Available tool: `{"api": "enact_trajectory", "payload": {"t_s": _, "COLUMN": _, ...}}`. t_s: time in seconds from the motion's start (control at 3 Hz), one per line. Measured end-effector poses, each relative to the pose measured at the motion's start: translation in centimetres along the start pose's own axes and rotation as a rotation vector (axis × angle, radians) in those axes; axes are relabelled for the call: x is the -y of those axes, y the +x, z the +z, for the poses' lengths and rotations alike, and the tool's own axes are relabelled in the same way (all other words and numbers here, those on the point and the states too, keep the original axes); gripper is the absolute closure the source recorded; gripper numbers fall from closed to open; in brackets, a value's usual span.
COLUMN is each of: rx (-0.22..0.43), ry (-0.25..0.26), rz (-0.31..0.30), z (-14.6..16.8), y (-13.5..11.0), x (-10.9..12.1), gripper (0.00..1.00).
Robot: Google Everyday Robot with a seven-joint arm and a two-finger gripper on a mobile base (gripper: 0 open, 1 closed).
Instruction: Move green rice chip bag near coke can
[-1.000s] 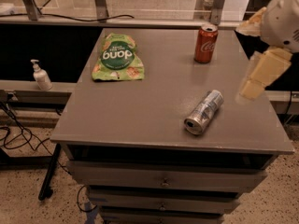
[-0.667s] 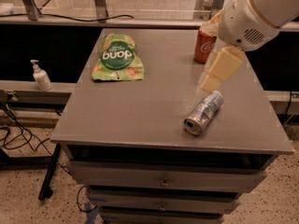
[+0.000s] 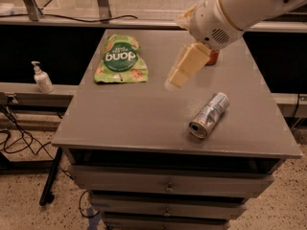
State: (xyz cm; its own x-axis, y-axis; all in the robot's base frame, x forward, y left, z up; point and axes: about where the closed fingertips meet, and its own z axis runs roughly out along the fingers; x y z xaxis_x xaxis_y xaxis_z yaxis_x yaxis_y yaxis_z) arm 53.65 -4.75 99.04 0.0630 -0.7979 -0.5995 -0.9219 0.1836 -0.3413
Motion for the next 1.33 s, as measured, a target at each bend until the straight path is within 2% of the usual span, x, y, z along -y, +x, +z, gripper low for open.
{"api": "enact_trajectory", "payload": {"t_s": 0.33, "rx": 0.0, "ry": 0.0, "rz": 0.0, "z": 0.0, "y": 0.0, "x": 0.0, "gripper": 0.0}}
{"api": "enact_trajectory", "payload": {"t_s": 0.67, "rx": 0.041, "ry": 0.009, "rz": 0.03, "z": 2.7, "y": -0.2, "x": 0.9, "gripper": 0.0}}
{"api": "enact_trajectory", "payload": {"t_s": 1.0, "rx": 0.079, "ry": 0.026, "rz": 0.07, "z": 8.6, "y": -0.1, "x": 3.0, "gripper": 0.0}}
{"api": "enact_trajectory", "payload": {"t_s": 1.33, "rx": 0.083, "ry": 0.05, "rz": 0.114, "z": 13.9, "y": 0.8, "x": 5.2, "gripper": 0.0}}
